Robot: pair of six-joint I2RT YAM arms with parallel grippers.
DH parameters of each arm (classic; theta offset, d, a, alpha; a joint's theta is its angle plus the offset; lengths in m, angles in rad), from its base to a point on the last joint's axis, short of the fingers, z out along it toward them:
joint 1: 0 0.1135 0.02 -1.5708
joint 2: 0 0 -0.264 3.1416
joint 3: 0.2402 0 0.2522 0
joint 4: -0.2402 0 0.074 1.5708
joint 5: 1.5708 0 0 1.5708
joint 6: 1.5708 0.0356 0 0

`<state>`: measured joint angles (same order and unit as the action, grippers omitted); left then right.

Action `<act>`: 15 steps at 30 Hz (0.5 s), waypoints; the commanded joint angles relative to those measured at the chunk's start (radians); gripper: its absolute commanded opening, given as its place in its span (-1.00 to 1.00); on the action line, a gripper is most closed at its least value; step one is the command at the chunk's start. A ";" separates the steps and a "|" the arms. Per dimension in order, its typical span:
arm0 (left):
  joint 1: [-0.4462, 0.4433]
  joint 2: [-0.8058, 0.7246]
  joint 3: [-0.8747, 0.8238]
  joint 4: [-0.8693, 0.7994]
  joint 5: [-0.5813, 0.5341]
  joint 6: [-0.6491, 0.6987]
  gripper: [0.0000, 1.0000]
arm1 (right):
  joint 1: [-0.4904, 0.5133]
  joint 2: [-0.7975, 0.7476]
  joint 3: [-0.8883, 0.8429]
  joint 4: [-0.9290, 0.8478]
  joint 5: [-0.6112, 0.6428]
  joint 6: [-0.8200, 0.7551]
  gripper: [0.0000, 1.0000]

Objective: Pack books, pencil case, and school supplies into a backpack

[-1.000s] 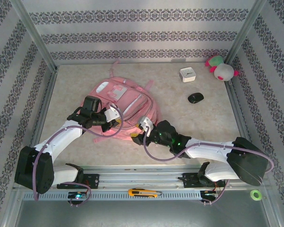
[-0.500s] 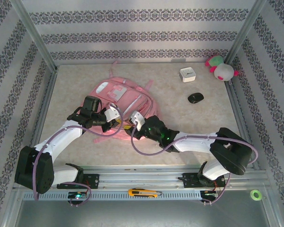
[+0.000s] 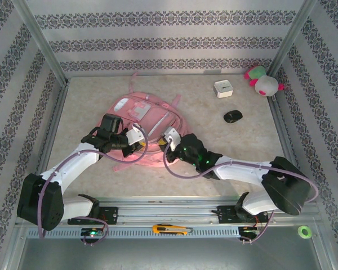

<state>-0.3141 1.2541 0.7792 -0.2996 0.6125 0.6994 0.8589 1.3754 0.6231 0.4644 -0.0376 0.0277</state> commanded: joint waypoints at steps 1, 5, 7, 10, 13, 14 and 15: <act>0.008 0.007 0.023 -0.092 -0.062 0.000 -0.88 | -0.081 -0.042 -0.011 -0.168 -0.049 0.029 -1.00; 0.007 -0.002 0.023 -0.116 -0.075 0.032 -0.88 | -0.143 -0.037 0.009 -0.240 -0.105 0.029 -1.00; 0.007 -0.005 0.024 -0.128 -0.083 0.039 -0.86 | -0.156 -0.028 0.017 -0.245 -0.135 0.033 -1.00; 0.007 -0.025 0.028 -0.102 -0.089 -0.096 -0.41 | -0.143 -0.011 0.029 -0.231 -0.228 0.044 -1.00; 0.005 -0.056 0.046 -0.062 -0.114 -0.416 0.07 | -0.091 0.007 0.030 -0.225 -0.216 0.034 -1.00; 0.004 -0.071 0.052 -0.063 -0.134 -0.555 0.14 | -0.083 0.017 0.029 -0.221 -0.200 0.036 -1.00; 0.005 -0.091 0.056 -0.073 -0.172 -0.667 0.22 | -0.083 0.026 0.027 -0.214 -0.201 0.042 -1.00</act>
<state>-0.3187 1.2167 0.7910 -0.3489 0.5194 0.4160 0.7544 1.3788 0.6418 0.2729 -0.2256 0.0540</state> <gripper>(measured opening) 0.587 0.043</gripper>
